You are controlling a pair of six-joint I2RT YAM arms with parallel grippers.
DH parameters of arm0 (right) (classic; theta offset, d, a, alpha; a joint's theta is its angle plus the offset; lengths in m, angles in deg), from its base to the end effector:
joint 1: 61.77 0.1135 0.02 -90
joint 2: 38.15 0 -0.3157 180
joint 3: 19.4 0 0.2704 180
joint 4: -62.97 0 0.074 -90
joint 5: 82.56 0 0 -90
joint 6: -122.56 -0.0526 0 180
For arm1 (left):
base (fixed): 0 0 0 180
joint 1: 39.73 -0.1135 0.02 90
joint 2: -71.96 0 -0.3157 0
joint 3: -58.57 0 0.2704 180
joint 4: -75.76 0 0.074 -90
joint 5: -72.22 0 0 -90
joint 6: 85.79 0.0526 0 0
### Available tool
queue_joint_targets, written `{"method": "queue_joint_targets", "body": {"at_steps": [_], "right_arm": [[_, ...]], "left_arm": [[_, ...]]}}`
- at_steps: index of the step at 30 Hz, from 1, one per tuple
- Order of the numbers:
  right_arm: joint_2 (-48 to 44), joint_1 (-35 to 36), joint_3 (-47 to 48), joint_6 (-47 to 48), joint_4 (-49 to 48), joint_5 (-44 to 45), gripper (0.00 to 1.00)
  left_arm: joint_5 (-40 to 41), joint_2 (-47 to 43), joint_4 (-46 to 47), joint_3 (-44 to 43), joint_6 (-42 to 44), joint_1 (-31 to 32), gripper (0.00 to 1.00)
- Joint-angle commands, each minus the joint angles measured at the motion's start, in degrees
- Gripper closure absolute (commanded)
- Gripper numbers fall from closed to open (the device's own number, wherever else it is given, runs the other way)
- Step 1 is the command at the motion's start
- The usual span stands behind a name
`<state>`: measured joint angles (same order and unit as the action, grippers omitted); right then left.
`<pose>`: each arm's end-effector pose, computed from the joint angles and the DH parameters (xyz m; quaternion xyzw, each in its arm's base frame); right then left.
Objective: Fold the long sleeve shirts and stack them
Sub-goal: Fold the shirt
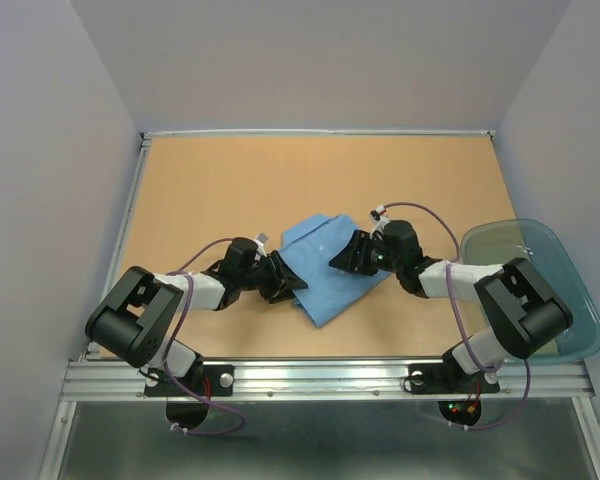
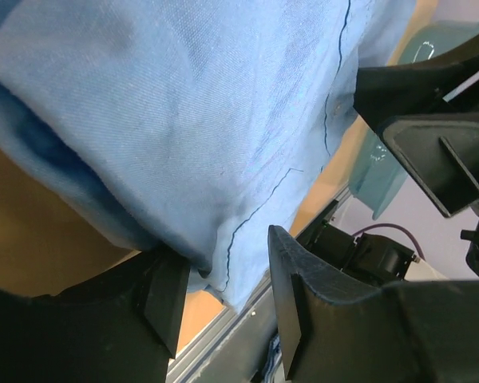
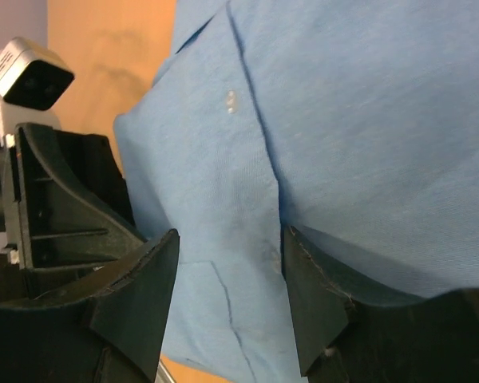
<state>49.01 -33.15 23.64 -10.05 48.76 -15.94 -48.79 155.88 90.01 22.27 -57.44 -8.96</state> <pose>0.2573 0.1642 0.1796 0.0025 0.8537 0.4281 0.2964 0.2166 -0.1605 0.1622 -0.1036 0.8515 -0.4928 0.1464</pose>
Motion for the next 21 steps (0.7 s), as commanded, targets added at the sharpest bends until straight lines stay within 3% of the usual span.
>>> {"method": "queue_joint_targets", "body": {"at_steps": [1, 7, 16, 21], "right_arm": [[-4.4, 2.6, 4.0, 3.8, 4.9, -1.7, 0.40], [-8.0, 3.5, 3.9, 3.9, 7.3, -0.7, 0.40], [-8.3, 4.4, 1.9, 3.1, 6.9, 0.0, 0.40], [-12.0, 4.4, 1.4, 4.1, 9.6, 6.9, 0.40]], "left_arm": [[-0.5, -1.4, 1.8, 0.7, -1.0, 0.3, 0.46], [0.1, -7.1, -1.5, 1.9, -2.4, 0.7, 0.28], [4.6, -14.3, -10.7, 0.5, -0.7, 1.5, 0.19], [5.6, -15.2, -13.4, 1.1, -0.9, 2.2, 0.11]]}}
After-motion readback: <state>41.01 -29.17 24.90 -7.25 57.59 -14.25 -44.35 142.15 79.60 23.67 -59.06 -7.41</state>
